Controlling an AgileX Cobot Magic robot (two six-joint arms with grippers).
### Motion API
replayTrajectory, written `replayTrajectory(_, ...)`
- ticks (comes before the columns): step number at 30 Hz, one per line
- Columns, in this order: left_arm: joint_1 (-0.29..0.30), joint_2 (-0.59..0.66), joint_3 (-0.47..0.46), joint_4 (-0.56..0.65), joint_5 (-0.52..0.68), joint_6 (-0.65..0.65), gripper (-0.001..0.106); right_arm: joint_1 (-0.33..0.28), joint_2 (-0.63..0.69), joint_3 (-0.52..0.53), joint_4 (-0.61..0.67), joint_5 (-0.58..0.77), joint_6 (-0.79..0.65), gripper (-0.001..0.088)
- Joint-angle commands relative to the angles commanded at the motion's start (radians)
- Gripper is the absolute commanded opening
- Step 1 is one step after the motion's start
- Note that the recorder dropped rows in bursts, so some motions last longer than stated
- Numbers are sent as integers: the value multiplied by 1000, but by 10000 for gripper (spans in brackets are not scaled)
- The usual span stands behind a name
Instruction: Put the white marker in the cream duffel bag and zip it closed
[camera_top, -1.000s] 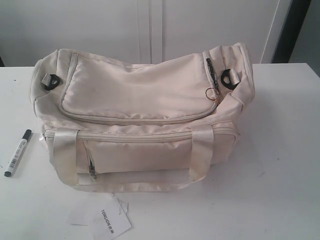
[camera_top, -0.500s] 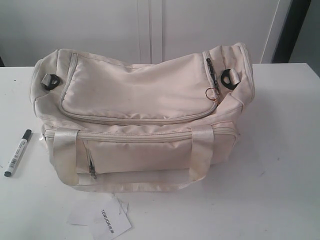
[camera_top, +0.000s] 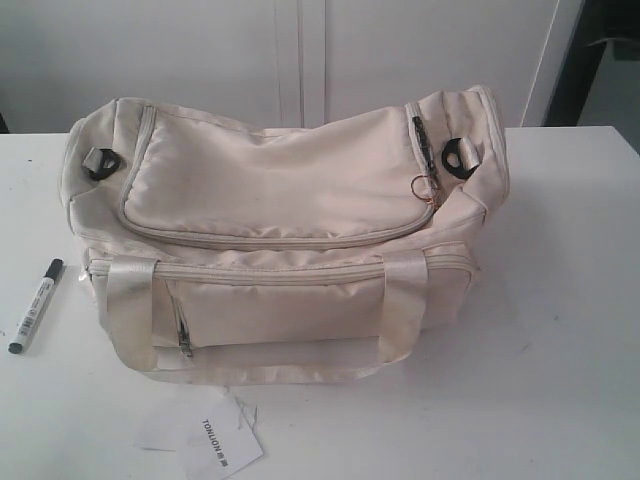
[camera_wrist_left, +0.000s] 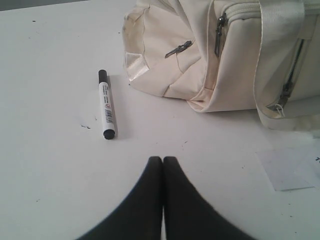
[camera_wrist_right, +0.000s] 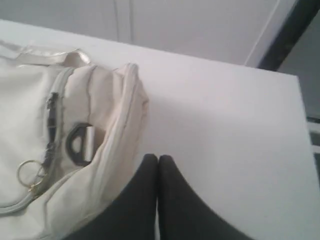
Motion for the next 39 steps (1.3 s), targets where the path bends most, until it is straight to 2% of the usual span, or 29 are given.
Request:
replayTrajectory(4,0,0,0,0,0,0,0,0,85,-73,38,96,-5,25)
replayTrajectory(6,0,0,0,0,0,0,0,0,119,-99,61,141,-20,132)
replayTrajectory(7,0,0,0,0,0,0,0,0,134,-103,77,143,-23,222)
replayTrajectory(12,0,0,0,0,0,0,0,0,168,-113,96,120,-27,558)
replayTrajectory(15,0,0,0,0,0,0,0,0,191,-113,107,113,-27,687)
replayTrajectory(28,0,0,0,0,0,0,0,0,313,-113,158,-13,-25,687)
replayTrajectory(34,0,0,0,0,0,0,0,0,360,-113,209,-102,-25,634)
replayTrajectory(39,0,0,0,0,0,0,0,0,394,-114,236,-121,-25,633)
